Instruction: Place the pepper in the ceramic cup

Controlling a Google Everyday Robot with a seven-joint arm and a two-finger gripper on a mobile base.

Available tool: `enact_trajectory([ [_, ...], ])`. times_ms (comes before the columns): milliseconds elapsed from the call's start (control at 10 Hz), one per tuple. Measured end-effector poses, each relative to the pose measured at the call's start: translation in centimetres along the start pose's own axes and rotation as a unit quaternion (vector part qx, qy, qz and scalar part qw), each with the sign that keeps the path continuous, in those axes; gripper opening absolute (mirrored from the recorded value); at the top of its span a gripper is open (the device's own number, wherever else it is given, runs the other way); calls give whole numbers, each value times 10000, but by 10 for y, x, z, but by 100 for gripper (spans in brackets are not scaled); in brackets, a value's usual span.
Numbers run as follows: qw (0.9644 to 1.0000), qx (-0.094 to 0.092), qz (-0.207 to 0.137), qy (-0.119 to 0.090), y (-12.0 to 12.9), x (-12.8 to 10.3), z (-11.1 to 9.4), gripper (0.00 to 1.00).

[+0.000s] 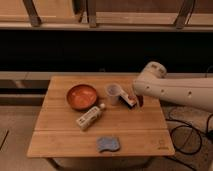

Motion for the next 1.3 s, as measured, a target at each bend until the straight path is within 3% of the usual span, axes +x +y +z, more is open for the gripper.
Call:
enact_trajectory([
  [100,9994,141,-119,-298,-3,-14,-17,0],
  [200,9986,173,-200,-456,1,-21,-24,0],
  [600,9899,64,-801,-1168,32,-59,-26,0],
  [800,9804,-114,-1232,-1535,61,-86,-23,0],
  [1000,9727,-321,-1483,-1753,83,-102,-17,0],
  [1300,9636,-906,-1698,-1857,123,-103,1,0],
])
